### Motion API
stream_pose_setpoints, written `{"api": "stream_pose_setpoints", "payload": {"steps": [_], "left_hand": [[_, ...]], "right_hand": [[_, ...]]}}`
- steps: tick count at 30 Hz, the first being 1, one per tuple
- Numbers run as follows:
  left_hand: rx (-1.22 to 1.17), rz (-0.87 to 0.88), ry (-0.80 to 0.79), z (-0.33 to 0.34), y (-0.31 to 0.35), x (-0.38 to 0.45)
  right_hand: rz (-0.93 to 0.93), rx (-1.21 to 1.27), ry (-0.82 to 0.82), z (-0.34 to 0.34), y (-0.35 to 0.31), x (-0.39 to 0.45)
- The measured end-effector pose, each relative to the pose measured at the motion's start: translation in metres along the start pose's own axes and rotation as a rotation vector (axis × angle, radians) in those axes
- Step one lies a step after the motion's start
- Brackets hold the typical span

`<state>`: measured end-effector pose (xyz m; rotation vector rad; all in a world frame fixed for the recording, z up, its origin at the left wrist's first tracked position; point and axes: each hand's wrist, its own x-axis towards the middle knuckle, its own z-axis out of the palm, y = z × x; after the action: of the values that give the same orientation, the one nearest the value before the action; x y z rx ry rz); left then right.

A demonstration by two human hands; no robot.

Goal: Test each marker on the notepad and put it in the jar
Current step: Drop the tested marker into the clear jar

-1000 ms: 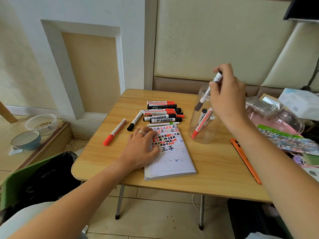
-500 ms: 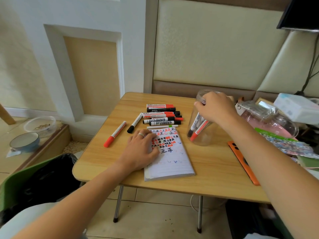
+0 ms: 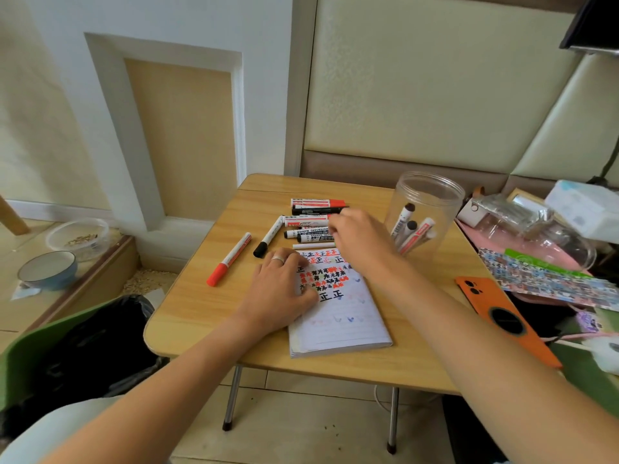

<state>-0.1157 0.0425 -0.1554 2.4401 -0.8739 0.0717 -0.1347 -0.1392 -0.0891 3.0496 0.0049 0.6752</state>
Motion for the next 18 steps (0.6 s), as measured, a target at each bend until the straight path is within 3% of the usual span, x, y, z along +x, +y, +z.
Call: {"api": "stream_pose_setpoints", "payload": {"steps": [7, 14, 18], "left_hand": [[0.034, 0.033, 0.002, 0.003, -0.002, 0.0], [0.015, 0.045, 0.012, 0.002, -0.002, 0.0], [0.017, 0.06, 0.021, 0.003, -0.003, 0.001]], "right_hand": [[0.057, -0.073, -0.116, 0.039, 0.01, 0.015], [-0.015, -0.081, -0.21, 0.043, 0.017, 0.027], [-0.061, -0.043, -0.156, 0.028, 0.018, 0.027]]}}
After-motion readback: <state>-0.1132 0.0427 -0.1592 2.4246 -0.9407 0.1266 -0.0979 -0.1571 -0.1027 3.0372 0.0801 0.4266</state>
